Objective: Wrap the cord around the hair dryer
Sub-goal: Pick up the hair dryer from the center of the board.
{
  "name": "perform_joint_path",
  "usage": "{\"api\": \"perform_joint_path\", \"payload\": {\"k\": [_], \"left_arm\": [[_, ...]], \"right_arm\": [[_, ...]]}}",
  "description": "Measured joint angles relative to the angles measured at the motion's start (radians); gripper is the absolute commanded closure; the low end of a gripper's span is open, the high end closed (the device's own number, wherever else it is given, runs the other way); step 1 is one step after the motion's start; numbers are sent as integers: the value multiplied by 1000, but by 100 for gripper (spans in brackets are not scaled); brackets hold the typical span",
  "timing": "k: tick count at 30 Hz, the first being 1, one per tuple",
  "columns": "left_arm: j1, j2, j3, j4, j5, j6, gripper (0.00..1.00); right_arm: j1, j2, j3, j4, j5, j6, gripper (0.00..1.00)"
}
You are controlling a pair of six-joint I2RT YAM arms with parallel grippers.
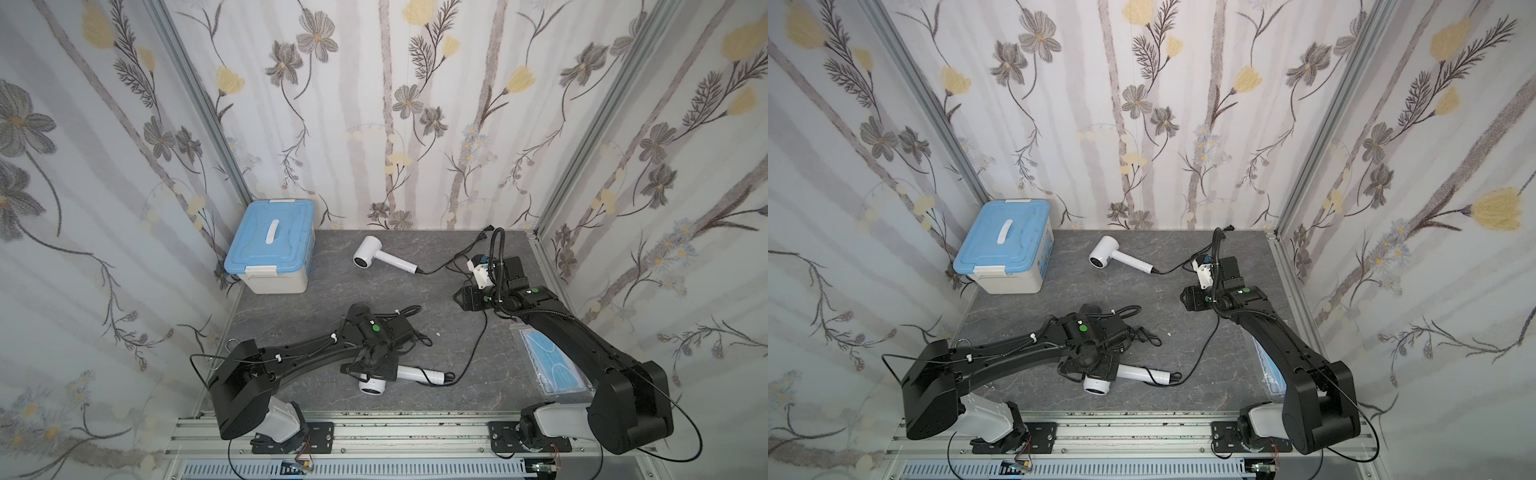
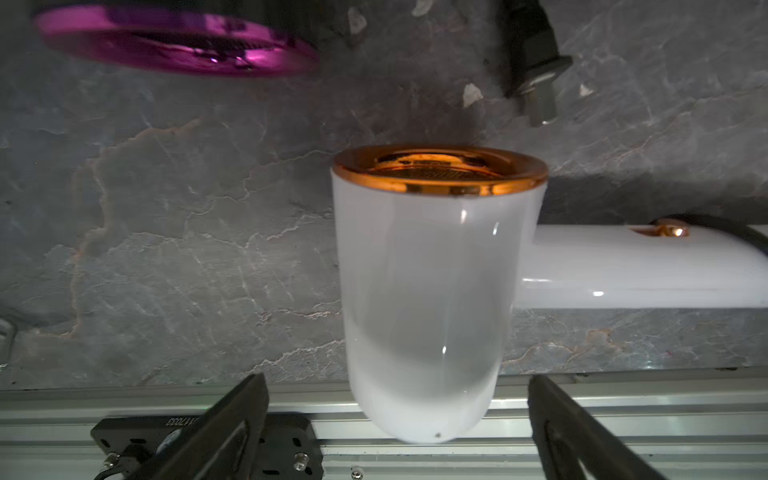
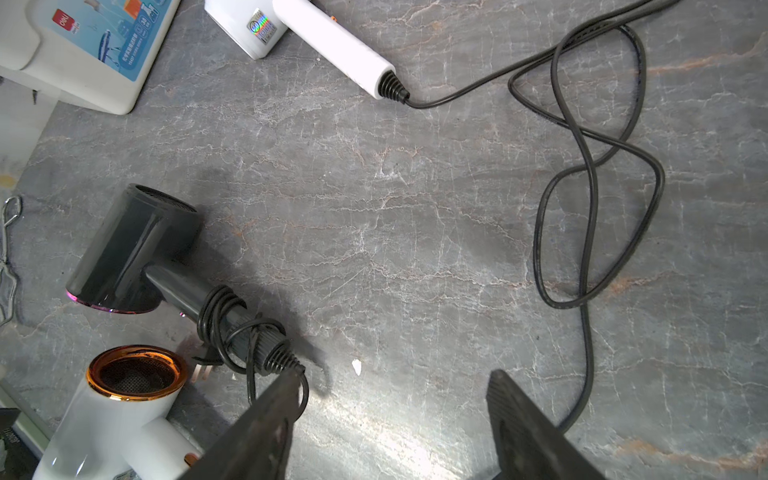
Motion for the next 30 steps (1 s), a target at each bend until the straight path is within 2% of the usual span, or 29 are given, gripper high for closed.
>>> {"api": "perform_joint_path", "payload": {"k": [9, 16, 21, 23, 28, 30], "left_arm": [[-14, 100, -74, 137, 50, -18, 1], [-16, 164, -92, 220, 22, -19, 14], [-17, 176, -107, 237, 24, -54, 29], [-19, 176, -108, 257, -19, -66, 39], [-18, 175, -108, 269, -41, -64, 61], [-17, 164, -106, 269, -41, -60, 76]], "right_arm": [[0, -23, -16, 2, 22, 11, 22], [0, -38, -17, 3, 26, 10, 22], [0, -53, -23, 2, 28, 10, 22], [0, -56, -27, 2, 31, 10, 22], [0, -64, -29, 1, 34, 10, 22], [0, -69, -29, 1, 34, 10, 21]]}}
